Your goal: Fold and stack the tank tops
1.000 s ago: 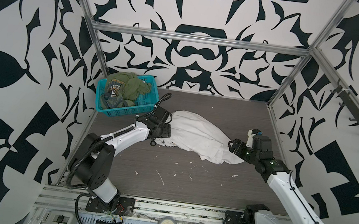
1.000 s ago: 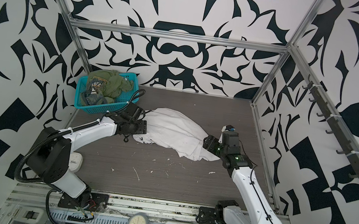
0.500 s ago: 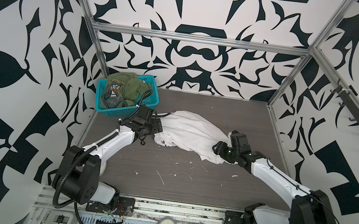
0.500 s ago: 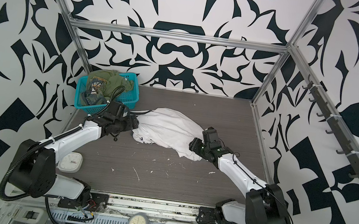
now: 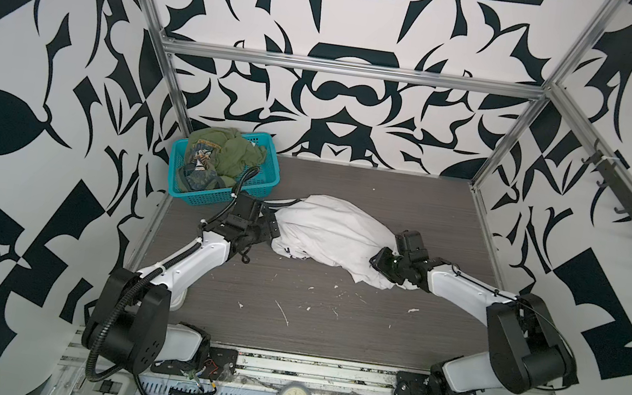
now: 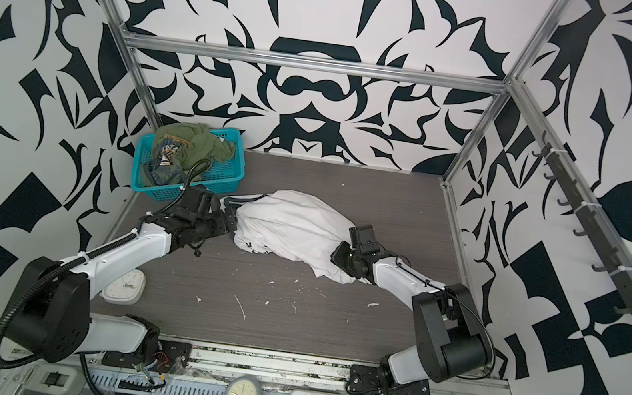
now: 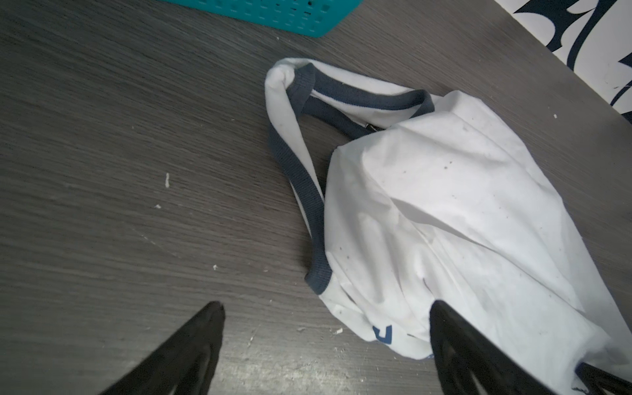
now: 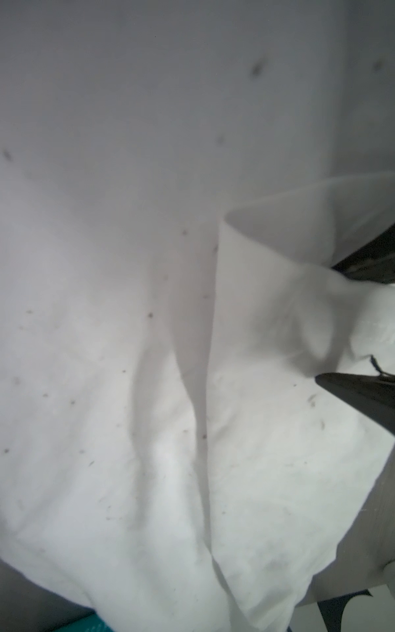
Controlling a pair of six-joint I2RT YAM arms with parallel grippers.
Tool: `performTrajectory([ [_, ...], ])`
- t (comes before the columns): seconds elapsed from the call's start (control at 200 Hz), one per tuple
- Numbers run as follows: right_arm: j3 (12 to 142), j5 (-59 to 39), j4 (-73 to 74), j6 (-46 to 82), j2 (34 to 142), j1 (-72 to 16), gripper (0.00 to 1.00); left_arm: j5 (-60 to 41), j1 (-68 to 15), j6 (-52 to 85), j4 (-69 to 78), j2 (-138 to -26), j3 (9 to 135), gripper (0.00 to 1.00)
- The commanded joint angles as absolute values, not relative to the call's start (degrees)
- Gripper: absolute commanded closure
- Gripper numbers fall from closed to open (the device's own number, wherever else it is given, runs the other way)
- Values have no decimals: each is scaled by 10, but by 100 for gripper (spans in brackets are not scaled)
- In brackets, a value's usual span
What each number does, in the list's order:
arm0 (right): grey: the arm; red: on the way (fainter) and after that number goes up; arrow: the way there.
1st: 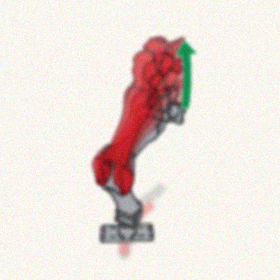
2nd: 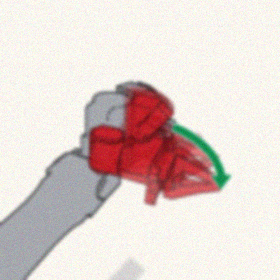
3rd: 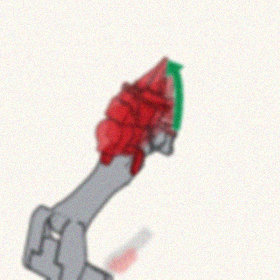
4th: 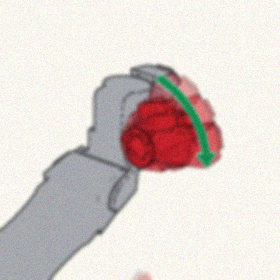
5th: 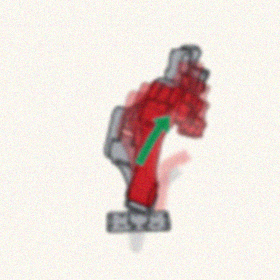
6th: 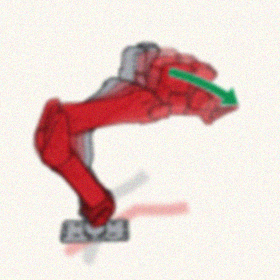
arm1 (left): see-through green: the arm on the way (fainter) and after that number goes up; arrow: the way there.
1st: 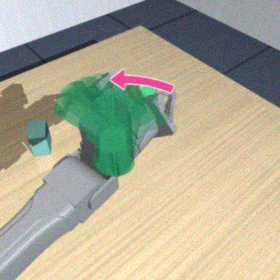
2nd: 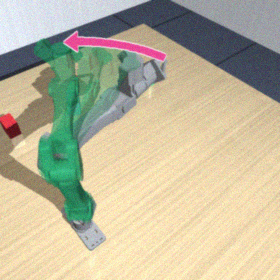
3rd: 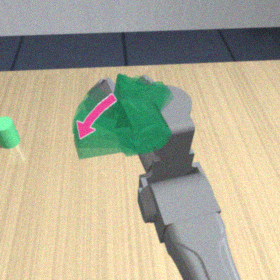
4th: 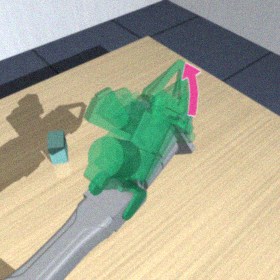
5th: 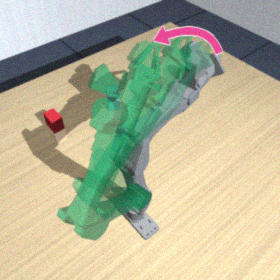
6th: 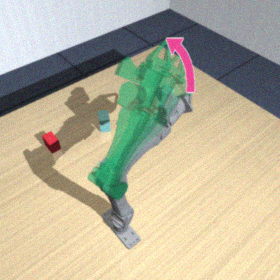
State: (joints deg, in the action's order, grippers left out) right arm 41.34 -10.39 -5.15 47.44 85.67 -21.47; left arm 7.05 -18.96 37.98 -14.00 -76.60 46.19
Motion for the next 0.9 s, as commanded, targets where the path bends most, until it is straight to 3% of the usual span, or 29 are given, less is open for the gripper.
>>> performTrajectory([
  [0.0, 444, -113, -38, 471, 853, -216, 68, 84, -185, 387, -130, -757, 452, 4],
  [0.15, 466, -78, -103, 433, 808, -216, 86, 81, -178, 388, -137, -766, 460, 4],
  [0.22, 481, -32, -161, 401, 762, -215, 100, 80, -176, 389, -144, -769, 471, 4],
  [0.32, 490, 81, -241, 373, 672, -204, 100, 77, -173, 388, -150, -772, 488, 4],
  [0.585, 462, 149, -314, 348, 474, -105, 100, 32, -172, 395, -170, -834, 555, 5],
  [0.685, 430, 146, -305, 358, 442, -103, 100, 27, -174, 396, -200, -878, 589, 10],
  [0.805, 410, 137, -305, 366, 448, -103, 100, 23, -192, 393, -242, -930, 635, 23],
  [0.895, 404, 133, -300, 366, 458, -103, 100, 17, -231, 380, -254, -958, 666, 24],
])
